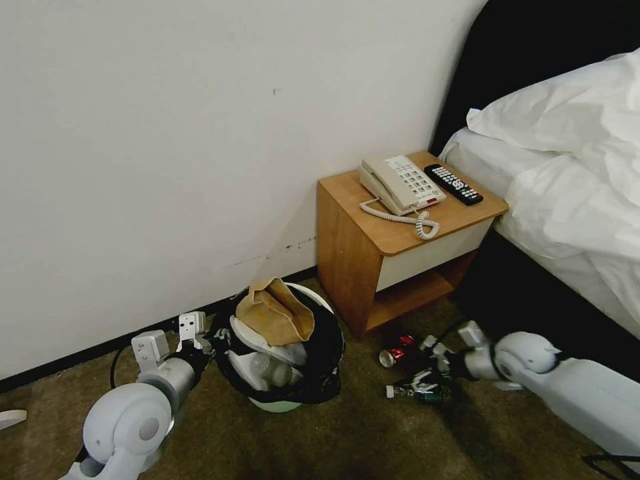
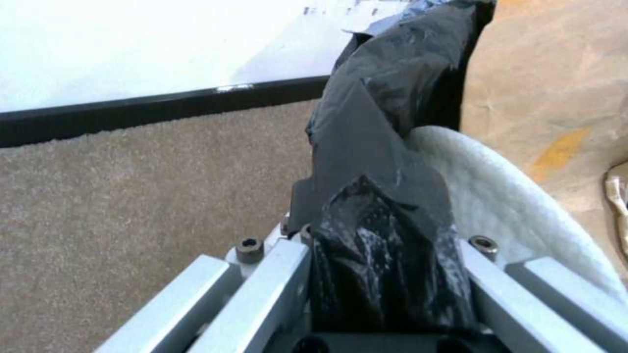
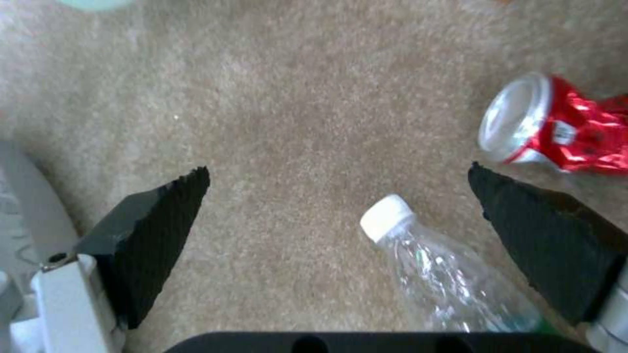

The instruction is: Pick up the trash bin, then pick up the garbage from the floor and place it into the trash bin.

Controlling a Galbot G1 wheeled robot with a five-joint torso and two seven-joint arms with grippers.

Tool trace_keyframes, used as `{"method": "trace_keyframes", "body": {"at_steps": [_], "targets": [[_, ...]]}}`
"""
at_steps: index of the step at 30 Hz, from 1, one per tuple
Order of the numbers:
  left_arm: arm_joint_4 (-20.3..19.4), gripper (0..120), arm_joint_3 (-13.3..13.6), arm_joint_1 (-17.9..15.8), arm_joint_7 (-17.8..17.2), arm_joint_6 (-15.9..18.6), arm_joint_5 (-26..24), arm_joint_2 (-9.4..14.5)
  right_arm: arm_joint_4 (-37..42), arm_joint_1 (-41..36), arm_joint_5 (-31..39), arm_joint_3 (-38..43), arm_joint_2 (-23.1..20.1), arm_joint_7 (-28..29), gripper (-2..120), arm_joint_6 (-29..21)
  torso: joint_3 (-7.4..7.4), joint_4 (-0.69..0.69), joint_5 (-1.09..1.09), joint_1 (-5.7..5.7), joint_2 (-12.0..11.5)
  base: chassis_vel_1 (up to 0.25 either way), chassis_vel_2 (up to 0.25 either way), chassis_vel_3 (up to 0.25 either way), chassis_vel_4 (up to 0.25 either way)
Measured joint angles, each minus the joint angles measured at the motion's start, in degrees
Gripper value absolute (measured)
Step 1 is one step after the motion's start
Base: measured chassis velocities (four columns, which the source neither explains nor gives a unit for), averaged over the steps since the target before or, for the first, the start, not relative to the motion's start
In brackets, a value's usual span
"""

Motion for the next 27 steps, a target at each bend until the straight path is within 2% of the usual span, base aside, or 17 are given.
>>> {"method": "trace_keyframes", "body": {"at_steps": [3, 7, 27], "targets": [[0.0, 4, -0.1, -0.1, 0.0, -0.1, -0.2, -0.1, -3.5, 2.1, -2.0, -3.3, 2.5, -0.5, 100, 0.5, 0.0, 0.01, 0.01, 0.0, 0.0, 0.0, 0.0, 0.0, 0.0], [-0.1, 4, -0.3, -0.3, 0.0, -0.2, -0.6, 0.1, -7.1, 2.7, -4.0, -4.6, 3.6, -1.3, 100, 1.2, 0.0, 0.0, 0.02, 0.0, 0.0, 0.0, 0.0, 0.0, 0.0], [0.4, 4, -0.2, -0.9, 0.1, -0.3, -1.3, 0.6, -11.2, 1.4, -7.4, -4.1, 4.3, -2.3, 100, 2.1, 0.0, 0.01, 0.02, 0.0, 0.0, 0.0, 0.0, 0.0, 0.0]]}}
